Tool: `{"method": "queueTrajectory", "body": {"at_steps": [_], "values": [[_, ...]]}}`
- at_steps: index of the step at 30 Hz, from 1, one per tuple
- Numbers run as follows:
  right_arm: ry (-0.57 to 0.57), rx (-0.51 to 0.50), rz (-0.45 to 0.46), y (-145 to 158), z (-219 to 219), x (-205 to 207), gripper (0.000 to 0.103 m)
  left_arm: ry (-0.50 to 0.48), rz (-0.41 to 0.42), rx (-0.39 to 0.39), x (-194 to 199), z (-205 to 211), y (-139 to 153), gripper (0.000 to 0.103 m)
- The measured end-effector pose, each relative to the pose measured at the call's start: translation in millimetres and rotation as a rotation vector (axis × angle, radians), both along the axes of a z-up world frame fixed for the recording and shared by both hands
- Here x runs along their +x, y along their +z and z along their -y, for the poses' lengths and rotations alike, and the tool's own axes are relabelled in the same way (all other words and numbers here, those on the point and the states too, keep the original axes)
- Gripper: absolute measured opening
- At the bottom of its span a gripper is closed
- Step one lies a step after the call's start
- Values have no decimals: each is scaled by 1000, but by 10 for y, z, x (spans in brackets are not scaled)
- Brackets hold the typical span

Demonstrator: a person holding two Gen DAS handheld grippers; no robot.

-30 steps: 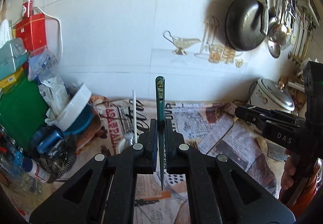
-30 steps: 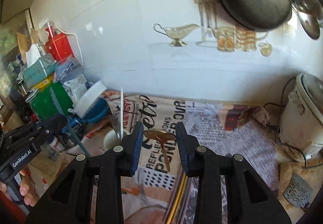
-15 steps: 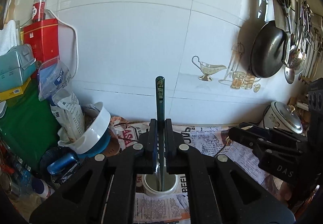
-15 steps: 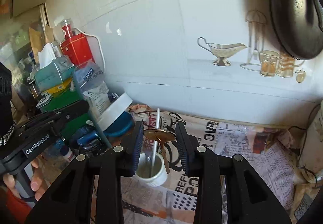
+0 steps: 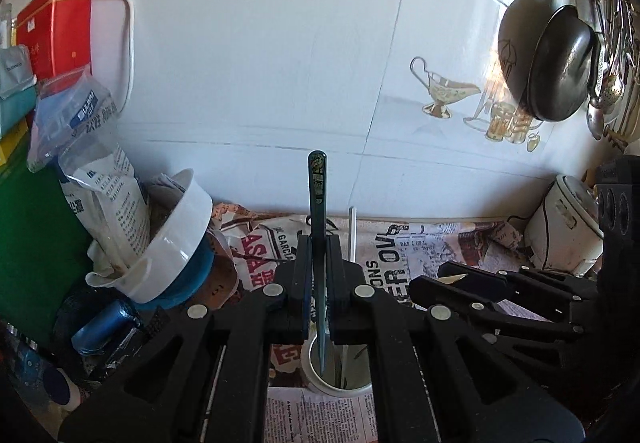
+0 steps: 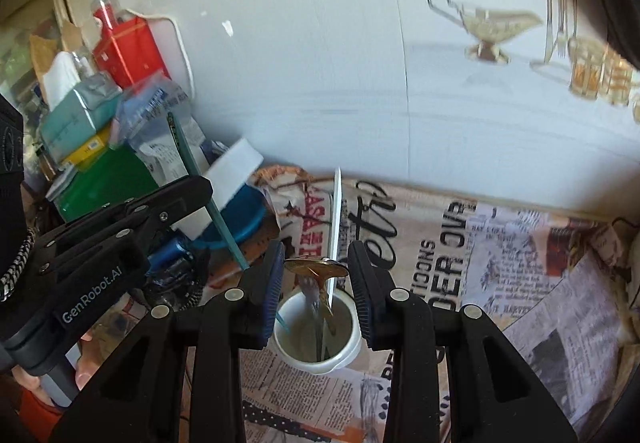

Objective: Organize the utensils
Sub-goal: 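Drop the teal chopstick into the white cup with the left tool while the right tool releases the spoon there, then move both tools from the cup to the pile of loose chopsticks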

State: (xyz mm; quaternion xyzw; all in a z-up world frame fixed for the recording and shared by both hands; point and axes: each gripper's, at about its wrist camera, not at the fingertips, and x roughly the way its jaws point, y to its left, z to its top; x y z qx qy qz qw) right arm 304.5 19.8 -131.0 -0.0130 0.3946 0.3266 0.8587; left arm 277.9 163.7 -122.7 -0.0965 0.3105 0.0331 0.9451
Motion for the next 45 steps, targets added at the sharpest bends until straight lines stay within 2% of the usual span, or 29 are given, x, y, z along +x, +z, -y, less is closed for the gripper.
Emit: {"method": "queueTrajectory", "body": {"at_steps": [8, 15, 19, 27, 37, 45], "values": [[-27, -72, -92, -367, -94, 126, 30, -36, -87, -54, 144, -89, -369, 4], [-27, -85, -86, -386, -168, 186, 31, -37, -124, -81, 215, -159, -479, 4], [-31, -96, -83, -379, -181, 194, 31, -33, -137, -65, 221, -150, -495, 4], [-14, -76, -72, -233, -48, 128, 33, -25, -119, -9, 83, -10, -339, 6], [3, -63, 11, 84, 330, -44, 33, -10, -52, 45, -133, 344, 16, 20], [-11, -69, 65, 258, 742, -136, 33, -34, -13, 74, -256, 769, 170, 28]]}}
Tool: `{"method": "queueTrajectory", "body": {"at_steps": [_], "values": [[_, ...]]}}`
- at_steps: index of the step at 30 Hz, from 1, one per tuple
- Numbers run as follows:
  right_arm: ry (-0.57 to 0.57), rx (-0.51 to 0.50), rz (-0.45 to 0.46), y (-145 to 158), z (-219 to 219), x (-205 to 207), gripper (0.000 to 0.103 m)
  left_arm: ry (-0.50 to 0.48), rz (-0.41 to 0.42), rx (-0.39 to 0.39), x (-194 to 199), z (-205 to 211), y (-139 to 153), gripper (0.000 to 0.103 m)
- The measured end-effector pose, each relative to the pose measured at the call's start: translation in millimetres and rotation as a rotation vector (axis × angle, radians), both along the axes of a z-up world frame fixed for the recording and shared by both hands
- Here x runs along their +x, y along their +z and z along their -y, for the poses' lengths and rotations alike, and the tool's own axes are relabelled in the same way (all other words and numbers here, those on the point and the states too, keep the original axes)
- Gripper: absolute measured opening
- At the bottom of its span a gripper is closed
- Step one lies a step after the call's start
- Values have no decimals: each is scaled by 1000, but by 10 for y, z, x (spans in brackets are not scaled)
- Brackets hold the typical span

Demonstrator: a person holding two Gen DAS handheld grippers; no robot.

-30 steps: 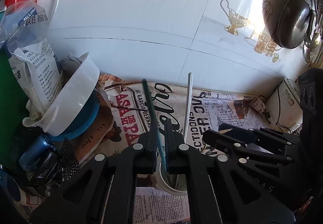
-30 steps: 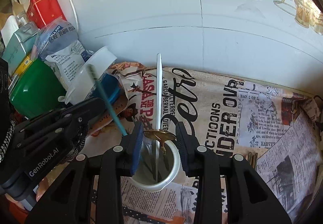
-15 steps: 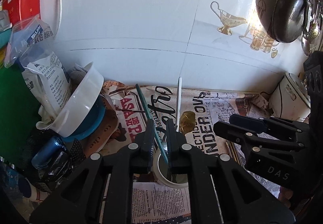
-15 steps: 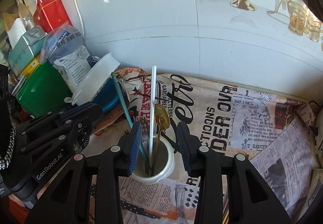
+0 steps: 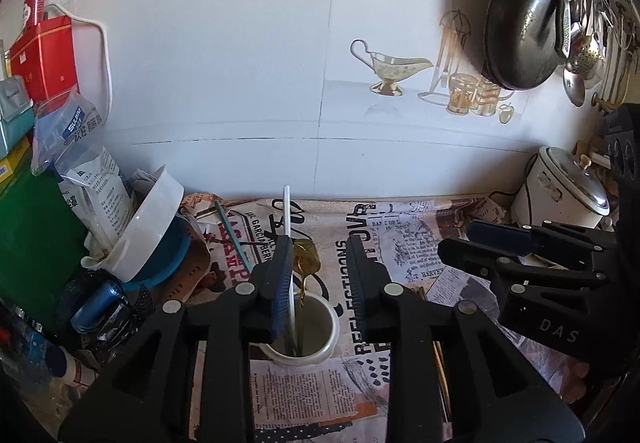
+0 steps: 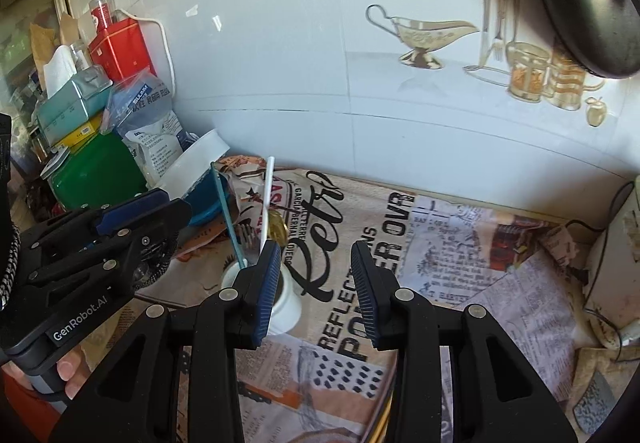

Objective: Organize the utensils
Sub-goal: 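Move both tools from the cup to the pile of loose chopsticks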

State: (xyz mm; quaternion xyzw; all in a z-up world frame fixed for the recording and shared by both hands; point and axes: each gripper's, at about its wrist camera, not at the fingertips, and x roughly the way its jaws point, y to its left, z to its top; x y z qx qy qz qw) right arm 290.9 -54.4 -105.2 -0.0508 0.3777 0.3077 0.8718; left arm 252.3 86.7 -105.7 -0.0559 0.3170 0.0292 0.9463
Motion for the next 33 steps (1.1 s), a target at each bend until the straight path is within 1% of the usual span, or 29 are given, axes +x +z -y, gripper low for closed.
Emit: {"method": "queueTrajectory", "body": {"at_steps": [2, 7, 11, 13, 17, 23, 33], "values": [[-6, -4, 7, 8, 91, -14, 34, -7, 3, 2, -13, 111, 10, 33], [-26, -18, 14, -33, 337, -36, 39, -19, -8, -7, -11, 358, -34, 35], [-37, -37, 1, -123, 529, -35, 39, -18, -34, -26, 28, 530, -165, 40], [-42, -46, -14, -195, 631, -26, 39, -14, -56, -35, 51, 614, -276, 40], [-50, -70, -66, -411, 809, 17, 39, 2, -115, -48, 88, 751, -523, 40], [-38, -134, -156, -839, 975, 98, 39, 45, -206, -59, 91, 893, -922, 40], [-18, -206, -316, -1542, 1070, 221, 39, 110, -361, -88, 57, 967, -1540, 40]]}}
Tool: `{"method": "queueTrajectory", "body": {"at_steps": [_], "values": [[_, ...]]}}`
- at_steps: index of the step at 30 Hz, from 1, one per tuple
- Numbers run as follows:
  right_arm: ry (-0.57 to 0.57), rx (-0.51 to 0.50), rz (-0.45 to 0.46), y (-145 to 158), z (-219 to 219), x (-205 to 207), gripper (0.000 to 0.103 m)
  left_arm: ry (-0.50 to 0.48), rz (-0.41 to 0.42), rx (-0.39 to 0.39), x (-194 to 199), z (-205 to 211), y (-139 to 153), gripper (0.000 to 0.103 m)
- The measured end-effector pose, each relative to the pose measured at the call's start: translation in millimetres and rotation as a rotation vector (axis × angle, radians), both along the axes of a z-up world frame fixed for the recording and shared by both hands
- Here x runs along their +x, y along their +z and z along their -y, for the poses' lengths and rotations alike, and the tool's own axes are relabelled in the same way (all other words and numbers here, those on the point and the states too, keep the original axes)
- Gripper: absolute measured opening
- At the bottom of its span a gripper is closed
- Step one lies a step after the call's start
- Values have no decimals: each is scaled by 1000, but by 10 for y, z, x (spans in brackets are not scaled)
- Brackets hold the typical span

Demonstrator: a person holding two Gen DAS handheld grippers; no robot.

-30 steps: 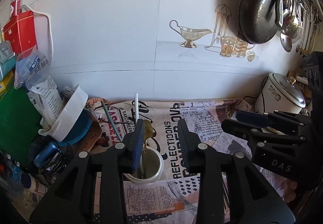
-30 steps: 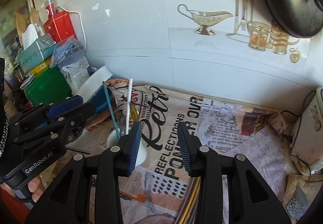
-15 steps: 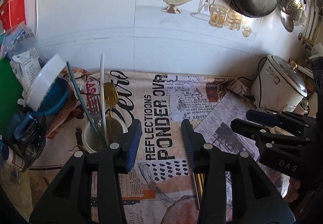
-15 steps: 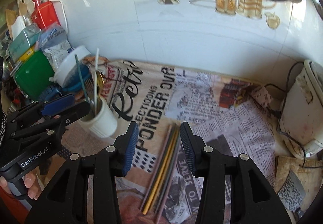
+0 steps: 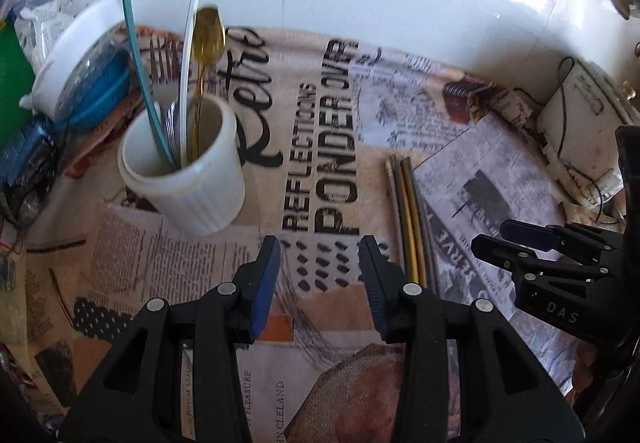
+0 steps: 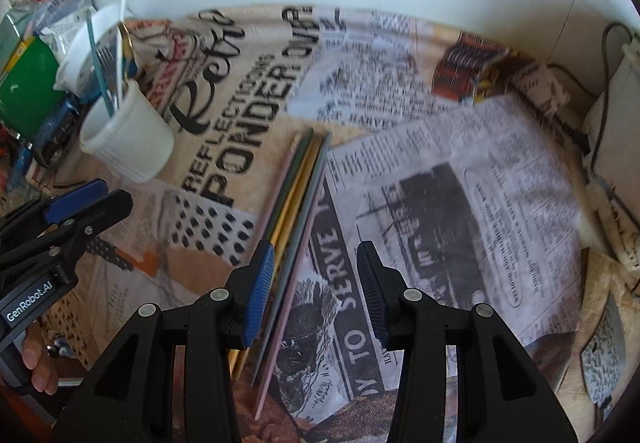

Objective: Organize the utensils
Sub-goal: 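Move both tools from the cup to the pile of loose chopsticks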

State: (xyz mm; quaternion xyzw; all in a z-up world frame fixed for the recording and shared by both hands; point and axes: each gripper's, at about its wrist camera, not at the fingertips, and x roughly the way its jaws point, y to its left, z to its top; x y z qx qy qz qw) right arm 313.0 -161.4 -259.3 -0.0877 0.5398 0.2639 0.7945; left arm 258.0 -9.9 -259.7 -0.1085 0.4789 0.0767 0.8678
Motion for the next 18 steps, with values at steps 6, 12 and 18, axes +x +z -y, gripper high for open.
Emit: {"method": "queueTrajectory", "body": {"at_steps": [6, 12, 18], "values": [[19, -23, -57, -295, -70, -3, 39, 19, -70, -14, -15, 19, -279, 40], [45, -40, -102, -472, -102, -48, 31, 14, -96, -28, 30, 85, -388, 40], [49, -34, -75, -482, -20, -37, 17, -44, -106, -61, 189, 224, -463, 40]]}}
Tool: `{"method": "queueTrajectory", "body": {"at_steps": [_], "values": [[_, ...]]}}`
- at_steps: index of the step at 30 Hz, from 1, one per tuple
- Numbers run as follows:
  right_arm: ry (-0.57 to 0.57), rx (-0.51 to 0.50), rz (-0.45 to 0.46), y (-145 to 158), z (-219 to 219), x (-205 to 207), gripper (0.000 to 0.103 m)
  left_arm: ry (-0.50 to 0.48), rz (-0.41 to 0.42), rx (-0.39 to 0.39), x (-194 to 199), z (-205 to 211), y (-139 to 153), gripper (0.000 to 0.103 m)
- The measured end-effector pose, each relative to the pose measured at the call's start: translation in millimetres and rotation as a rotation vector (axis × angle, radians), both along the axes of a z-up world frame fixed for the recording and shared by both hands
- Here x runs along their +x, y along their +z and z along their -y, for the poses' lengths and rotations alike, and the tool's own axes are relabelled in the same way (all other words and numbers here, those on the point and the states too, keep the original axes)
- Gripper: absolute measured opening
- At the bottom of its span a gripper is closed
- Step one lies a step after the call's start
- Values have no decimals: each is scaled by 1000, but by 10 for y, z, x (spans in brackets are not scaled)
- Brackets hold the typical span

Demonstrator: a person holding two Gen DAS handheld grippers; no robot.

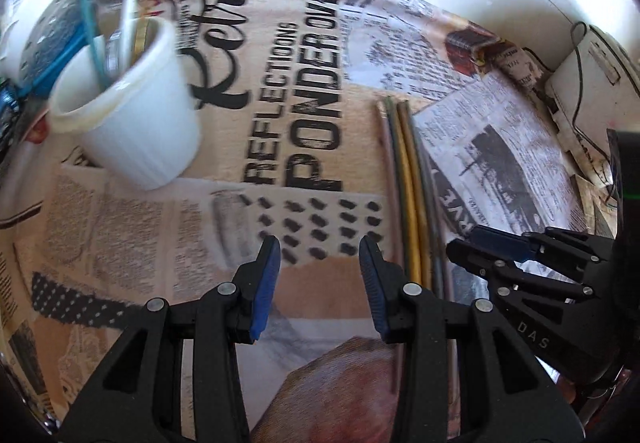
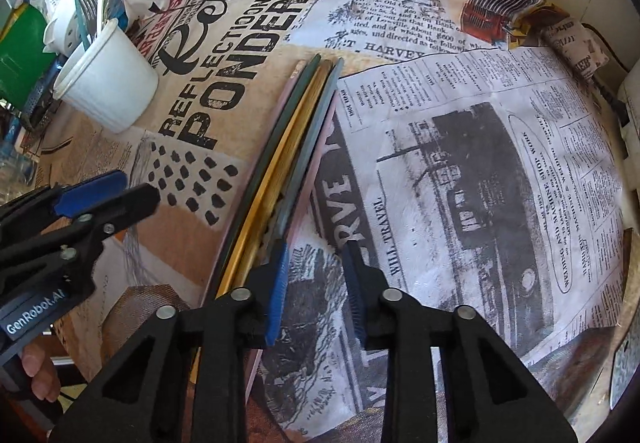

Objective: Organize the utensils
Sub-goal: 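Move both tools from the cup to the pile of loose chopsticks, then close the left tool on a brown chopstick while the right tool grasps a pink chopstick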

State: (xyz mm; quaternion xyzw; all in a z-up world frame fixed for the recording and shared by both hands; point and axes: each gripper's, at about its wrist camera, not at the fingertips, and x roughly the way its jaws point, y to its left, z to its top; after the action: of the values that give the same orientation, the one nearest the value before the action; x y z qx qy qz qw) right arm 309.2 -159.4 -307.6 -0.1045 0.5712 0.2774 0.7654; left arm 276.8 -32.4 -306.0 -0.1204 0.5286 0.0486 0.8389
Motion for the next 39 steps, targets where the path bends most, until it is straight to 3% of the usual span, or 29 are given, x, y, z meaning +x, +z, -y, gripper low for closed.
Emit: {"method": "queueTrajectory", "body": {"at_steps": [1, 4, 9, 11, 13, 15, 24, 26, 28, 29, 34, 39], "values": [[-3, -20, 5, -7, 20, 12, 4, -13, -3, -6, 37, 33, -17, 40], [-13, -24, -14, 0, 79, 106, 2, -42, -12, -30, 129, 108, -63, 40], [-30, 38, -62, 85, 219, 78, 7, -86, -28, -30, 274, 235, -150, 40], [-25, 59, -82, 110, 223, 4, 9, -99, -38, -14, 323, 271, -190, 32], [-17, 78, -101, 122, 235, -72, 21, -107, -34, 0, 350, 283, -213, 29], [-1, 83, -104, 124, 235, -139, 25, -107, -30, 7, 368, 275, -225, 27], [52, 9, -33, 32, 104, -357, 24, -105, -32, -46, 379, 182, -230, 8], [44, 3, -28, 33, 120, -342, 21, -107, -39, -59, 347, 161, -230, 6], [36, -26, -4, 27, 129, -315, 4, -106, -58, -85, 293, 137, -245, 4], [33, -38, -2, 29, 154, -288, 3, -103, -58, -89, 257, 124, -243, 4], [-24, 49, -116, 59, 345, -181, 11, -127, -85, -72, 105, 138, -239, 4], [-30, 96, -136, 127, 340, -312, 21, -152, -105, -72, -41, 124, -240, 4]]}}
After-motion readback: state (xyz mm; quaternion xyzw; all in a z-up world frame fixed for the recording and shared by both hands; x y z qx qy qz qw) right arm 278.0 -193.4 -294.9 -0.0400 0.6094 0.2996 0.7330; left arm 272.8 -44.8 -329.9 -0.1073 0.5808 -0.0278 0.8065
